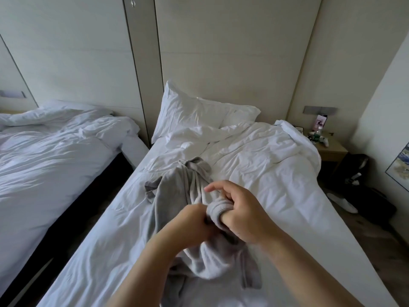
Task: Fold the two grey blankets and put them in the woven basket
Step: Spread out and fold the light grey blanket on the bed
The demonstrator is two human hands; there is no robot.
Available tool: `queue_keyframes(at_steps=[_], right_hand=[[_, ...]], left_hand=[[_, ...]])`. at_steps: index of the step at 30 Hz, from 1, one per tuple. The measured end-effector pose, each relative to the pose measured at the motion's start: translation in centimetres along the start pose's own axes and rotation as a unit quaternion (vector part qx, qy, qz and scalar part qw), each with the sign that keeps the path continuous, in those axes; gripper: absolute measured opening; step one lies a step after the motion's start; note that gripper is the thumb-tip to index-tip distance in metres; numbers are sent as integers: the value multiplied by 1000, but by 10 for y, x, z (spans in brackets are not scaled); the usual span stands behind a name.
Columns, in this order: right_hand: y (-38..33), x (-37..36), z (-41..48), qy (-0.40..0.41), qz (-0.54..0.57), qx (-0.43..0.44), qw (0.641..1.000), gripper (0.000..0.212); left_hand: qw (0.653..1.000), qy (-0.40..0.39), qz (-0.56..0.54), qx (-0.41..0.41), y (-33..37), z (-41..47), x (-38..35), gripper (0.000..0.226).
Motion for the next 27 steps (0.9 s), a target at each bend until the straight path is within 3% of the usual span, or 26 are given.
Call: queue_keyframes(at_steps=[1, 4, 6, 8, 11, 14, 17, 19, 21, 24, 27], right_hand=[[-1, 0, 2, 3, -20, 14, 1000, 47], [17, 11, 6, 38, -76, 15, 996, 29], [43, 18, 9, 29, -153, -23, 987, 15], [75, 20, 9, 19, -209, -106, 972, 26], [120, 23, -4, 31, -180, -225, 957, 22], [144, 28, -20, 49, -108, -294, 948, 20], [139, 19, -24, -9, 5, -321, 947, 9], [128, 7, -20, -101, 59, -317, 941, 37], [121, -4, -16, -163, 28, -304, 938, 56], [125, -7, -11, -133, -41, -299, 944, 56], [140, -3, -15, -121, -73, -305, 942, 56]], left_hand=[[999, 26, -41, 14, -2, 1, 0, 7], [960, 170, -217, 49, -10, -3, 9, 29], [904, 222, -353, 92, -12, -8, 18, 40], [846, 247, -455, 132, -14, -11, 26, 56], [787, 274, -530, 155, -23, -12, 42, 54], [764, 301, -542, 178, -35, -16, 53, 47], [747, 316, -547, 206, -42, -17, 53, 38], [733, 308, -562, 228, -42, -14, 48, 33], [726, 283, -575, 250, -40, -9, 42, 32], [702, 245, -619, 254, -42, -8, 45, 38], [669, 219, -690, 168, -57, -11, 52, 37]])
Point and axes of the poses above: each hand's wrist, its own z-axis towards the middle knuckle, its own x-axis out of the back of the hand, y = z × x, the point moved 1 cm from there along z, towards the middle knuckle, and after that the axes turned 15 degrees about z, right-handed, at the moved point
